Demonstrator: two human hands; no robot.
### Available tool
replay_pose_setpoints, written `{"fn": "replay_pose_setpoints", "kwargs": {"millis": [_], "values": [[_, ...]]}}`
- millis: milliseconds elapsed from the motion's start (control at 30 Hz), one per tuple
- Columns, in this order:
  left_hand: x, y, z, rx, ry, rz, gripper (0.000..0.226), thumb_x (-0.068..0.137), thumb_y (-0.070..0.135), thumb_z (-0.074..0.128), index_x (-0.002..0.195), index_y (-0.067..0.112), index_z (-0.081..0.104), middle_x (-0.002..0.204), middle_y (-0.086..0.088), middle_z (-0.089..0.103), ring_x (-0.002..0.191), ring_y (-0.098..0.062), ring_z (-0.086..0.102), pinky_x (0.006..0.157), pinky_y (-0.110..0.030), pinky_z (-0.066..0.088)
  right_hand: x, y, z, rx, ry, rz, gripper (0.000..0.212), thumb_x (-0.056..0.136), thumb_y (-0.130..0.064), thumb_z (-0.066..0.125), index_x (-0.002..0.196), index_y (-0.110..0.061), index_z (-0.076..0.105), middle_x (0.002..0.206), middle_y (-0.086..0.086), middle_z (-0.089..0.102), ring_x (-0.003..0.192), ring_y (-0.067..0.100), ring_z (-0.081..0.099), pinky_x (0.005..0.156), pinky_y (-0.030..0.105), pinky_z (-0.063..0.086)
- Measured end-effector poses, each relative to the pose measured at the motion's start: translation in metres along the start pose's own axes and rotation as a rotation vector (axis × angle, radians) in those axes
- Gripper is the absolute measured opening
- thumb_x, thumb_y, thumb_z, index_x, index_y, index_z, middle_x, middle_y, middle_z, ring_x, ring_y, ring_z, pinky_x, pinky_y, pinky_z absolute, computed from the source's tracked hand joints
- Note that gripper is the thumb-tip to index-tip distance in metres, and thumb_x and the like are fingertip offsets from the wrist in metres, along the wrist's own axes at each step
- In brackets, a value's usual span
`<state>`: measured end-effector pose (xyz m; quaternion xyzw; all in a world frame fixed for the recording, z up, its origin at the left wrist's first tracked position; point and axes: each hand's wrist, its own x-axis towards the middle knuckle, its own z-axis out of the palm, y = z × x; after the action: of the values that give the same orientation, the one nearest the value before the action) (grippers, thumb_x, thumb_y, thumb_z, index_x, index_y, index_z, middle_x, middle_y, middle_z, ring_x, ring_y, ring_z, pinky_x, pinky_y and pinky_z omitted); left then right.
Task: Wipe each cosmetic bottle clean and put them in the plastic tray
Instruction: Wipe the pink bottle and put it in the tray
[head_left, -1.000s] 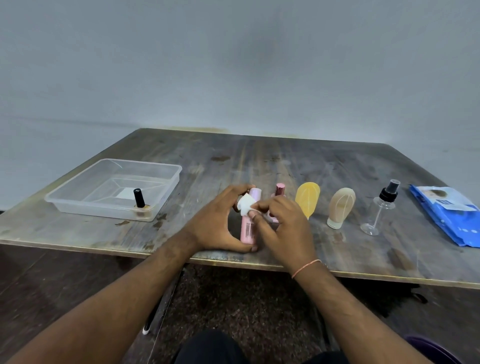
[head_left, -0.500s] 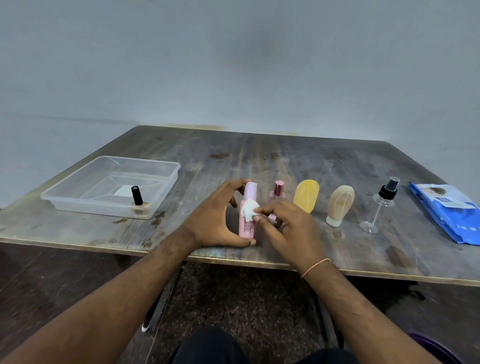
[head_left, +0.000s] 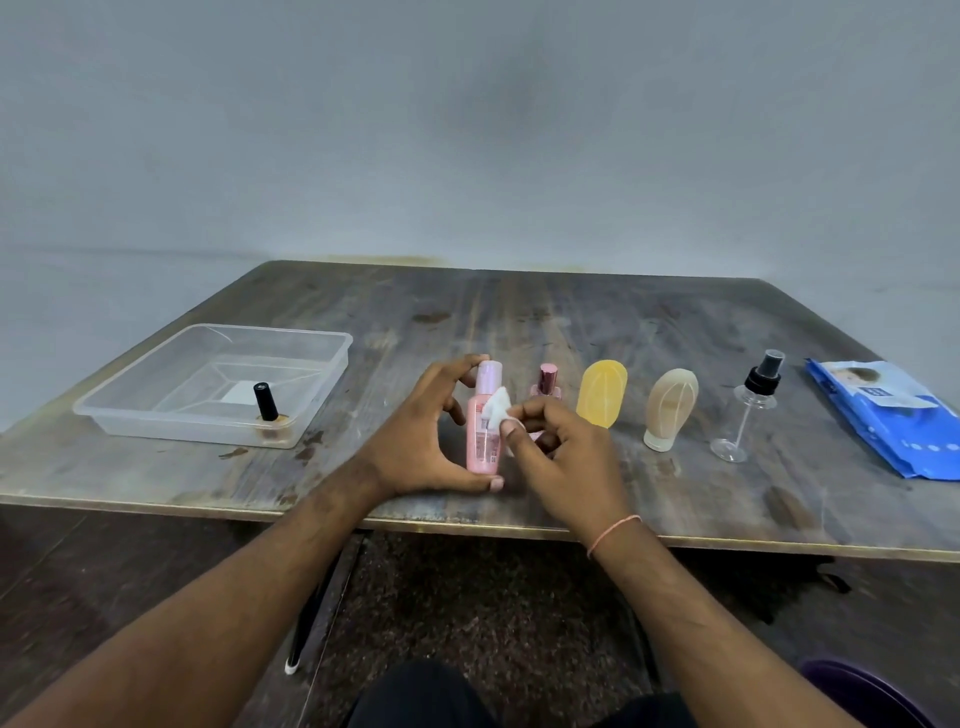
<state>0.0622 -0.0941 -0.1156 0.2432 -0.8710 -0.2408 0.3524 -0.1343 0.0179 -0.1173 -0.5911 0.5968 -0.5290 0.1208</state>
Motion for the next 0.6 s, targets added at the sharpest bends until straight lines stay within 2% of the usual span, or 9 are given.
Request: {"fn": "replay_pose_setpoints", "kwargs": {"millis": [67,167,267,367,433,500,600], "values": [[0.0,0.001,-0.001,0.013,-0.008,-0.004,0.131,0.058,0.047,0.107,0.163,0.047,0.029,0.144,0.02,0.044,0.108,-0.013,0.061,0.082,-0.017,0.052,0.006,-0.007,0.004,0.087,0.005,0.087,0.007,0.101,-0.038,0.072,0.106,-0.034,0.072,0.093,-0.017,0.079,0.075,0.008,0.073,0.072,0.034,0.062],[-0.001,0.004,-0.001,0.038,-0.01,0.003,0.131,0.056,0.049,0.107,0.162,0.049,0.029,0.143,0.017,0.045,0.11,-0.014,0.063,0.088,-0.031,0.06,0.004,-0.015,0.008,0.175,-0.031,0.179,0.007,0.106,-0.032,0.064,0.106,-0.03,0.071,0.085,-0.011,0.081,0.069,0.006,0.075,0.064,0.024,0.059],[-0.001,0.004,0.0,0.065,0.023,0.016,0.131,0.056,0.045,0.108,0.161,0.047,0.03,0.142,0.014,0.048,0.105,-0.017,0.064,0.083,-0.033,0.06,-0.002,-0.014,0.008,0.113,-0.11,0.189,0.02,0.108,-0.031,0.061,0.093,-0.027,0.073,0.071,-0.014,0.074,0.063,0.006,0.069,0.063,0.035,0.061],[-0.001,0.002,0.0,0.084,0.067,0.02,0.128,0.058,0.042,0.106,0.162,0.043,0.031,0.143,0.012,0.048,0.1,-0.02,0.063,0.078,-0.035,0.058,-0.006,-0.018,0.003,0.214,-0.213,0.239,0.02,0.107,-0.024,0.064,0.091,-0.022,0.075,0.07,-0.006,0.077,0.061,0.007,0.073,0.055,0.02,0.054],[-0.002,0.002,0.0,0.089,0.075,0.018,0.127,0.059,0.038,0.105,0.162,0.041,0.032,0.146,0.012,0.047,0.099,-0.021,0.062,0.075,-0.038,0.058,-0.005,-0.016,0.002,0.208,-0.248,0.236,0.014,0.101,-0.034,0.072,0.095,-0.022,0.076,0.077,-0.003,0.081,0.069,0.015,0.077,0.062,0.029,0.058],[-0.003,0.002,0.001,0.092,0.088,0.02,0.126,0.059,0.036,0.104,0.162,0.038,0.032,0.146,0.012,0.046,0.099,-0.021,0.061,0.074,-0.039,0.058,-0.004,-0.016,0.004,0.153,-0.257,0.226,0.027,0.09,-0.05,0.079,0.095,-0.024,0.077,0.081,-0.005,0.081,0.074,0.019,0.076,0.073,0.041,0.062],[-0.005,0.005,0.001,0.11,0.076,0.036,0.126,0.059,0.037,0.104,0.161,0.04,0.03,0.147,0.013,0.045,0.102,-0.019,0.062,0.076,-0.042,0.06,0.003,-0.016,0.008,0.084,-0.198,0.242,0.04,0.076,-0.064,0.085,0.089,-0.027,0.078,0.075,-0.006,0.077,0.065,0.006,0.066,0.064,0.033,0.054]]}}
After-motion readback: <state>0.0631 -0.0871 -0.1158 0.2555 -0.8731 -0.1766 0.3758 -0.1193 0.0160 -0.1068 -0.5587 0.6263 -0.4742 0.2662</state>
